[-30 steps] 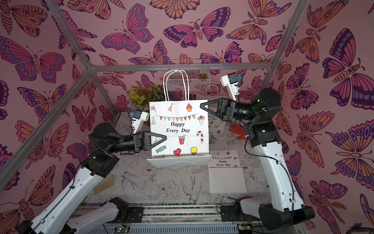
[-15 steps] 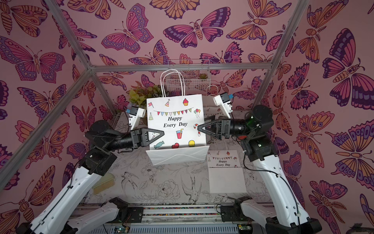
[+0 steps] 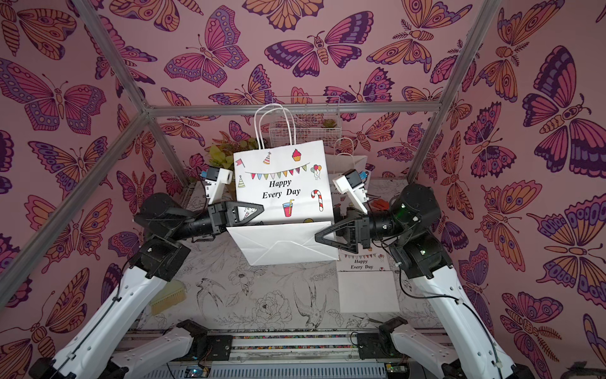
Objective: Put away the paper bag
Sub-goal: Press the paper bag.
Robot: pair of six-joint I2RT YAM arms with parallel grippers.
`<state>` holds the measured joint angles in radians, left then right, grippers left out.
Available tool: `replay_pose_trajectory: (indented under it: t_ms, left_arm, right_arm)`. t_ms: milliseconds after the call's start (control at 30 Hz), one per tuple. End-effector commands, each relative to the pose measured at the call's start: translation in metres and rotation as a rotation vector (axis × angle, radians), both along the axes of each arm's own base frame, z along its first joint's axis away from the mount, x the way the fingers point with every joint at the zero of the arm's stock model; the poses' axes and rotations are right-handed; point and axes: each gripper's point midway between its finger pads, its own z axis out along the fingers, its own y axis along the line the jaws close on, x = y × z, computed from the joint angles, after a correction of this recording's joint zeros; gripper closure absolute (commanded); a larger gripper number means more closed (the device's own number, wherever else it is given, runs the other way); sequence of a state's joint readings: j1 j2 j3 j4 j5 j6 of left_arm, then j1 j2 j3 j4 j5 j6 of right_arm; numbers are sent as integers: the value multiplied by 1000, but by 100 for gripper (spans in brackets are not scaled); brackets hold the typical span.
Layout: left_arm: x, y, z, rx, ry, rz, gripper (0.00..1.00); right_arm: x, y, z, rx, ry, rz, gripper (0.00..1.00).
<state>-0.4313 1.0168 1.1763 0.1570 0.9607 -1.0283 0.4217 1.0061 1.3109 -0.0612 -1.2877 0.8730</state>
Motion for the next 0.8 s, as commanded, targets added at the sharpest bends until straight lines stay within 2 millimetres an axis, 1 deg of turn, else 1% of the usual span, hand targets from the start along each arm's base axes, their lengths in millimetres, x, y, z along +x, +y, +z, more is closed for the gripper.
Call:
replay_pose_trajectory:
  t_ms: [0,100,233,333,400,500,567,600,667,700,767]
  left_arm:
    - [-1,3,10,-25,-35,7,100]
    - [-3,3,10,-24,-34,-3,100]
    - [-6,3,9,-22,-31,-18,100]
    - [-9,3,8,-19,-31,-28,100]
    - [-10,3,8,-17,-32,-34,100]
    - [-12,3,7,-15,-32,-41,100]
    - [-12,3,7,-15,-32,-44,100]
    - [-13,3,8,-17,-37,-46,95]
    - [-16,4,13,-33,-59,-54,79]
    - [-19,5,18,-47,-75,-64,68]
    - [-24,6,25,-66,-99,-82,54]
  right_arm:
    - [4,2,-5,-38,-26,-38,14]
    - [14,4,-6,-50,-32,-80,24]
    - [27,6,-4,-50,-35,-123,42]
    - [32,7,-3,-47,-42,-144,56]
    - [34,7,-2,-47,-45,-156,64]
    - [35,7,-2,-47,-44,-160,70]
    - [35,7,-3,-49,-40,-165,77]
    - [36,7,-4,-51,-36,-168,81]
    - [36,6,-4,-51,-38,-174,90]
    - [36,6,-5,-53,-35,-175,94]
    - [36,6,-6,-56,-33,-177,98]
